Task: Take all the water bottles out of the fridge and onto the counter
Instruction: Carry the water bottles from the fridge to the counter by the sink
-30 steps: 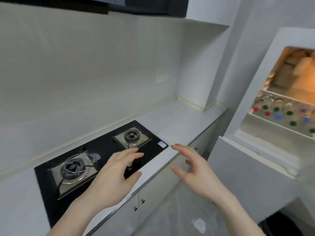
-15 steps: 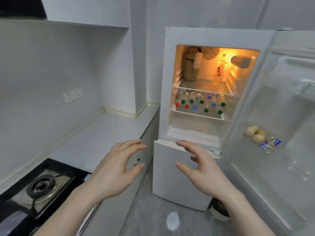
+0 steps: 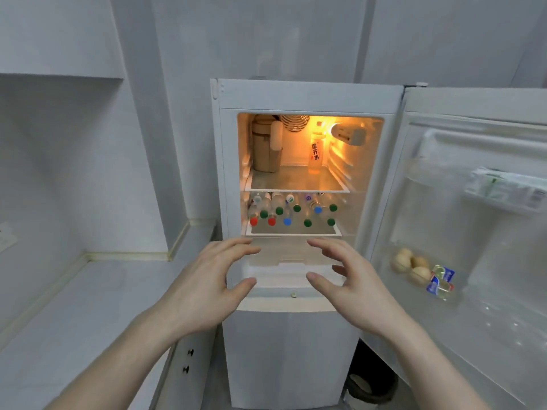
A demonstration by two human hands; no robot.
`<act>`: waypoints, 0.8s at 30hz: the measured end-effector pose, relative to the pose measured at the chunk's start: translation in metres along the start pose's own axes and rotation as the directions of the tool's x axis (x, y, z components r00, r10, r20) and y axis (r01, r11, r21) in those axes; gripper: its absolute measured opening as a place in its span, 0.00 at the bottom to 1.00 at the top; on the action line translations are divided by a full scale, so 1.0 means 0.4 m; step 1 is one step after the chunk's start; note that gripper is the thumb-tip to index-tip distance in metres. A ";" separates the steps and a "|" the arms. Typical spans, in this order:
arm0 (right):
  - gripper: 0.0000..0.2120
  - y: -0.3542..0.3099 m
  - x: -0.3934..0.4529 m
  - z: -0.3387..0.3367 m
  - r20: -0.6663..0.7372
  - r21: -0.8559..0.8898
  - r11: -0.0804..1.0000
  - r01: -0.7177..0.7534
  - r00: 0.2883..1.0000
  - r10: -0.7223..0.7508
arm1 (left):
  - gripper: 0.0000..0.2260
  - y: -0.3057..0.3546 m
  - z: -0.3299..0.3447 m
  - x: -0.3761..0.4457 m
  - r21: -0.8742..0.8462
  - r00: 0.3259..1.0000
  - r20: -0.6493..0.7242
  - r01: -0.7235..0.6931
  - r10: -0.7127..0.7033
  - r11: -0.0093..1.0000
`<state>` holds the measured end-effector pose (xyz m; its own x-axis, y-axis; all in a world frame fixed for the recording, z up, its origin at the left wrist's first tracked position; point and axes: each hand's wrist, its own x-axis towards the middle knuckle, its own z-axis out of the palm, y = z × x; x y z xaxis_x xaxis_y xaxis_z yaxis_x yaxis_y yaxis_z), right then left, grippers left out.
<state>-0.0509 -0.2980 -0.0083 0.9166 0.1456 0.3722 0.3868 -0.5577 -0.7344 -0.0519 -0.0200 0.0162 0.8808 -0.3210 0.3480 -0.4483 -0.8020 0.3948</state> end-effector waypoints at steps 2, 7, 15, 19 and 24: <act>0.24 0.009 0.037 0.002 -0.031 -0.007 1.000 -0.020 0.999 0.020 | 0.23 -0.028 -0.001 0.055 -0.001 0.999 -0.002 -0.033 0.033 0.999; 0.24 0.034 0.125 0.006 -0.085 -0.011 0.998 -0.057 0.995 0.056 | 0.23 -0.081 0.005 0.193 0.002 0.993 0.019 -0.113 0.113 0.994; 0.24 0.131 0.304 0.006 -0.110 0.038 0.995 -0.095 0.989 0.099 | 0.21 -0.156 0.062 0.395 -0.004 0.991 0.014 -0.131 0.131 0.991; 0.24 0.221 0.407 0.006 -0.076 0.043 0.992 -0.116 0.990 0.119 | 0.20 -0.206 0.123 0.492 -0.027 0.996 0.044 -0.074 0.075 0.997; 0.23 0.342 0.545 0.010 -0.068 0.102 0.984 -0.143 0.986 0.150 | 0.20 -0.258 0.212 0.636 -0.055 0.995 0.095 0.018 -0.013 0.998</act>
<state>0.2022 -0.3394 -0.0299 0.9554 0.0040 0.2954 0.2599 -0.4867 -0.8340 0.2312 -0.0617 -0.0079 0.8970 -0.3574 0.2602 -0.4400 -0.7790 0.4468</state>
